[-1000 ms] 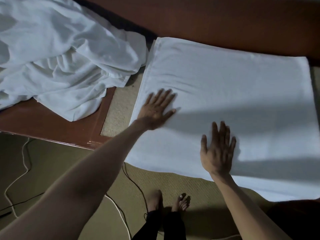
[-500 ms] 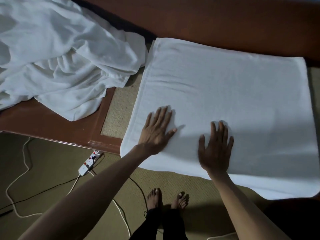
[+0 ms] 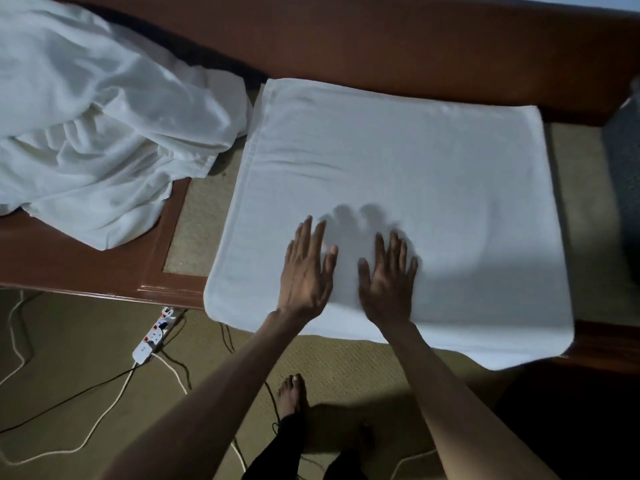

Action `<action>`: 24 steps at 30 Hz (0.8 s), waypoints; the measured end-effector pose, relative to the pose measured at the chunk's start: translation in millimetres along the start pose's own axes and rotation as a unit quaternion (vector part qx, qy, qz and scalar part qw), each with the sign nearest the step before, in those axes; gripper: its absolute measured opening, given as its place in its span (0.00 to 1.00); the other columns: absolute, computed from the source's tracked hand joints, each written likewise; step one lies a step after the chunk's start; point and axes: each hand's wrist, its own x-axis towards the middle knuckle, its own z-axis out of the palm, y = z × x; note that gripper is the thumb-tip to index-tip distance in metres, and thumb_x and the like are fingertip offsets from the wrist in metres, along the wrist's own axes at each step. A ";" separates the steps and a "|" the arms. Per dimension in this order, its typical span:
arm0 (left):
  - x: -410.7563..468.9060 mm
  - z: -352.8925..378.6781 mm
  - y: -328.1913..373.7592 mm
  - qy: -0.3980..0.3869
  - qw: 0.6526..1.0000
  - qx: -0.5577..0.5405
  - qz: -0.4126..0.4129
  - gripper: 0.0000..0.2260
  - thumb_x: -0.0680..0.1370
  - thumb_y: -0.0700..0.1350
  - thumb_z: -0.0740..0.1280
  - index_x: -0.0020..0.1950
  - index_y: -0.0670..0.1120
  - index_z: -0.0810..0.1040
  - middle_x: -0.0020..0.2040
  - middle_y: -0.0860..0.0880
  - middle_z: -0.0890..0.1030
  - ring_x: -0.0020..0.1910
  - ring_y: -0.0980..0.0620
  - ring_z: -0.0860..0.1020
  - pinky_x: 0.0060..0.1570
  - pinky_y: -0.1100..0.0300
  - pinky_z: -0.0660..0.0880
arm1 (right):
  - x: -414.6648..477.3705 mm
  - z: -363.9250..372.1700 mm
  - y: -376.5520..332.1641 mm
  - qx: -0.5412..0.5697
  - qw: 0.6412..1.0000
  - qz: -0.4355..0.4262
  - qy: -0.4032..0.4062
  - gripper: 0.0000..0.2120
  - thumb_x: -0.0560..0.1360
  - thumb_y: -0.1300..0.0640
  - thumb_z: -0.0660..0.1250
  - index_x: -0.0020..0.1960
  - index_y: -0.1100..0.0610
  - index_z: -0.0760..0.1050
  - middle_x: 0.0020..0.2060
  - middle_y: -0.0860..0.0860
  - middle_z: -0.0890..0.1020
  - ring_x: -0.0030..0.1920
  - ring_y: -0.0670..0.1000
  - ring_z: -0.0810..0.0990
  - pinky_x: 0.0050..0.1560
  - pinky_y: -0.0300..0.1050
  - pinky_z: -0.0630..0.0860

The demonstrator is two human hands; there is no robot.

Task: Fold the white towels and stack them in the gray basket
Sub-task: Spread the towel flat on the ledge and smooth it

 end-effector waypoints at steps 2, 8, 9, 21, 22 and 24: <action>6.3 32.0 17.8 -0.002 1.000 -0.009 0.014 0.28 0.87 0.57 0.47 0.84 0.46 0.55 0.84 0.45 0.55 0.83 0.49 0.51 0.79 0.41 0.57 | -3.2 -4.8 19.3 0.026 0.999 -0.036 -0.004 0.26 0.85 0.48 0.53 0.81 0.56 0.61 0.81 0.58 0.59 0.81 0.57 0.56 0.78 0.62 0.56; 10.9 66.4 22.2 -0.026 0.977 0.212 0.004 0.29 0.85 0.63 0.46 0.85 0.54 0.48 0.85 0.47 0.50 0.83 0.45 0.48 0.80 0.44 0.51 | 0.2 -46.1 122.2 -0.045 0.990 -0.113 -0.070 0.29 0.84 0.41 0.52 0.82 0.49 0.58 0.82 0.53 0.55 0.82 0.54 0.51 0.79 0.60 0.52; 11.8 67.1 24.2 -0.023 0.975 0.219 0.004 0.29 0.85 0.63 0.46 0.85 0.55 0.49 0.85 0.47 0.50 0.83 0.44 0.49 0.79 0.44 0.51 | 4.4 -52.6 139.0 -0.044 0.989 -0.113 -0.080 0.30 0.83 0.39 0.51 0.82 0.48 0.56 0.83 0.52 0.54 0.82 0.54 0.50 0.80 0.58 0.51; 12.7 67.5 32.2 -0.001 0.969 0.246 -0.007 0.29 0.84 0.63 0.49 0.84 0.56 0.54 0.84 0.47 0.55 0.82 0.43 0.53 0.78 0.43 0.55 | 66.0 -91.8 234.9 -0.045 0.986 0.161 -0.007 0.32 0.83 0.42 0.48 0.81 0.61 0.58 0.80 0.62 0.56 0.80 0.64 0.54 0.78 0.64 0.51; 12.7 67.4 32.7 0.001 0.969 0.248 -0.008 0.29 0.84 0.63 0.49 0.84 0.56 0.54 0.84 0.47 0.55 0.82 0.43 0.53 0.78 0.43 0.54 | 69.8 -89.6 222.8 -0.047 0.992 0.118 0.005 0.31 0.84 0.43 0.51 0.79 0.62 0.61 0.80 0.63 0.58 0.79 0.65 0.56 0.78 0.64 0.52; 12.6 67.6 33.0 0.001 0.968 0.250 -0.010 0.29 0.84 0.63 0.49 0.84 0.56 0.54 0.84 0.47 0.55 0.83 0.44 0.53 0.79 0.44 0.54 | 77.7 -82.1 199.4 -0.043 0.999 -0.005 0.004 0.27 0.84 0.45 0.54 0.78 0.58 0.66 0.79 0.63 0.61 0.79 0.66 0.59 0.77 0.63 0.54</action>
